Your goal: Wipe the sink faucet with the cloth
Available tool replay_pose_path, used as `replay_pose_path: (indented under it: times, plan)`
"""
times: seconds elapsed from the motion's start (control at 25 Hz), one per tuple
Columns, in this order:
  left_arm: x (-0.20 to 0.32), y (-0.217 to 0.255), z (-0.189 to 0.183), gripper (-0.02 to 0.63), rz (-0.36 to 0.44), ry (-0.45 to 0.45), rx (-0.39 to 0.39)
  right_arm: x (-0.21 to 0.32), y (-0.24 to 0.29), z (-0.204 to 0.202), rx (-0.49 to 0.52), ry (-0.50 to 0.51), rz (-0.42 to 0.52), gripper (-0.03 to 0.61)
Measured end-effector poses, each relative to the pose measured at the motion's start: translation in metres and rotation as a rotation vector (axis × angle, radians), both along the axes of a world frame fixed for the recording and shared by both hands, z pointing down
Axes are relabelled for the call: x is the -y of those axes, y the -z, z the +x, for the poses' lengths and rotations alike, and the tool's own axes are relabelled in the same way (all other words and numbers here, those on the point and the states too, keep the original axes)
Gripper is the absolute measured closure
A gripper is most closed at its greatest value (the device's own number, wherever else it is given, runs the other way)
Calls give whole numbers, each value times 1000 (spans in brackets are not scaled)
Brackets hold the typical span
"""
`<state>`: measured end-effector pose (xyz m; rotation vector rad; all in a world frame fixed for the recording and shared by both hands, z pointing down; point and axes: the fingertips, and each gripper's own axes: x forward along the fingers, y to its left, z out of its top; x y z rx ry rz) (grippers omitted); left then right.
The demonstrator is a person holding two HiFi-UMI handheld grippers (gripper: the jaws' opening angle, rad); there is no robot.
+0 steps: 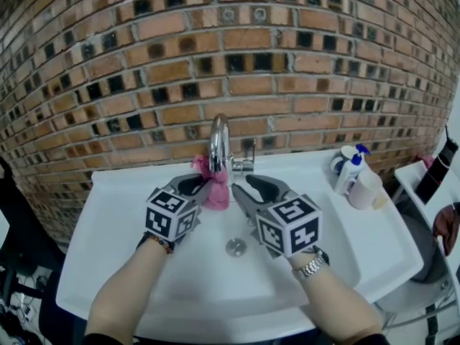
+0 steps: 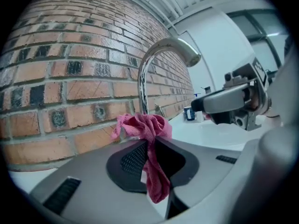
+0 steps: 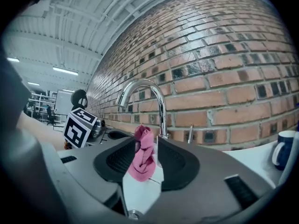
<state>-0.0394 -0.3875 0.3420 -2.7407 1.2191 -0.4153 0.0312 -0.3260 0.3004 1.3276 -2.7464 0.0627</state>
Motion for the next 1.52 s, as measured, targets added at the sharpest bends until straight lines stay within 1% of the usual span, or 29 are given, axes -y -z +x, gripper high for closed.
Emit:
replay_pose_path:
  times: [0.04,0.16,0.28,0.36,0.56,0.64,0.72,0.8,0.84,0.92,0.96,1.0,1.16,1.28,1.36,1.52]
  plan:
    - [-4,2,0,563,1,-10,-14,1,-3,-2,1,14,-9,402]
    - [-17,9,0,563,3,-47,-63,2,-9,-8,-8,52,-21,352]
    - [-33,16,0,563,1,-95,-110,0,-15,-13,-25,108,-22,322]
    - [-44,20,0,561,-8,-134,-139,-4,-17,-19,-37,169,-18,312]
    - [-74,28,4,558,-49,-258,-187,-20,-21,-41,-56,372,-30,311]
    - [-86,28,7,557,-71,-311,-200,-30,-25,-51,-78,450,-45,311]
    - [-93,28,7,555,-88,-341,-204,-38,-27,-58,-110,508,-42,313]
    - [-94,28,5,554,-91,-342,-209,-43,-26,-62,-140,537,-19,370]
    - [-94,29,4,552,-91,-339,-214,-43,-25,-63,-157,534,-4,407]
    - [-93,28,2,551,-92,-333,-226,-41,-23,-64,-192,505,20,444]
    - [-92,28,0,549,-92,-326,-230,-39,-23,-64,-206,491,27,473]
    - [-91,27,-1,546,-91,-316,-232,-37,-23,-66,-215,482,32,481]
    - [-83,27,-11,529,-80,-249,-225,-28,-23,-71,-224,428,49,495]
    - [-76,26,-23,515,-55,-180,-200,-16,-22,-73,-231,370,62,499]
    - [-71,25,-34,515,-44,-140,-189,-4,-22,-70,-236,319,69,500]
    - [-65,25,-48,515,-40,-92,-208,26,-25,-56,-231,175,71,500]
